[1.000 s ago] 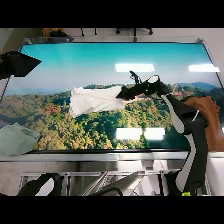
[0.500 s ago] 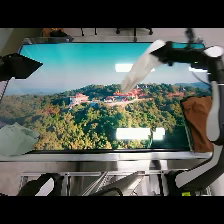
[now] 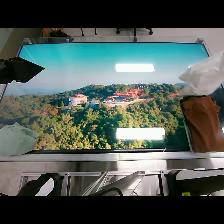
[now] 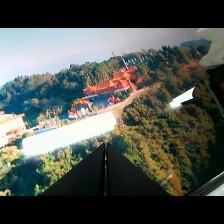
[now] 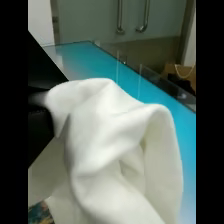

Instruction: Fold the shirts.

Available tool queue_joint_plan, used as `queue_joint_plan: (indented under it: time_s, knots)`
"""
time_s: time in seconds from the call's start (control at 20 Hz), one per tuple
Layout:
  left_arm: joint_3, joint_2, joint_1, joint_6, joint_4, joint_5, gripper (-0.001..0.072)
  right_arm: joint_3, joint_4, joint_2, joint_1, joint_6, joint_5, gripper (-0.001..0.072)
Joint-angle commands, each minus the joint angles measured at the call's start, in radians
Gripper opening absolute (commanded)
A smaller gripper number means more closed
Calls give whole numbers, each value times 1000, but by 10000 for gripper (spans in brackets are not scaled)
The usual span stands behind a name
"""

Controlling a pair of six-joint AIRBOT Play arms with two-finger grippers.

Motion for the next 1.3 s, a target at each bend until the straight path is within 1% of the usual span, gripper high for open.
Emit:
queue_joint_plan:
  time_s: [0.0,0.1,0.2,0.3,0.35,0.45,0.5,0.55,0.7,0.85,1.0,1.05,1.1,1.15,1.2,1.25]
  knots:
    - [0,0,1,0,0,-5,14,1,-132,37,-111,143,187,19]
    - [0,0,1,0,0,-5,14,1,-187,67,-159,177,274,19]
    - [0,0,1,0,0,-5,14,1,-241,99,-212,185,362,20]
    - [0,0,1,0,0,-5,14,1,-354,133,-264,187,458,20]
    - [0,0,1,0,0,-6,14,-5,-433,154,-283,179,470,20]
    - [0,0,1,0,0,-13,14,-47,-604,212,-310,178,468,20]
    - [0,0,1,1,0,-21,14,-78,-665,233,-312,156,468,20]
    - [0,0,1,2,1,-34,14,-122,-694,248,-312,140,468,20]
    - [-2,0,1,11,1,-42,14,-317,-713,291,-312,135,467,20]
    - [-2,-2,1,28,1,-43,14,-499,-840,302,-312,101,451,20]
    - [-2,-2,1,53,2,-57,14,-647,-925,301,-311,99,333,30]
    - [-2,-2,1,63,2,-55,14,-689,-929,299,-311,99,290,154]
    - [-2,-4,1,72,2,-49,14,-726,-939,293,-311,99,255,462]
    - [-2,-8,1,72,0,-47,14,-744,-953,281,-311,98,257,670]
    - [-2,-14,1,79,2,-48,14,-742,-955,266,-311,87,280,691]
    - [-2,-24,1,82,2,-48,14,-731,-954,257,-311,86,297,691]
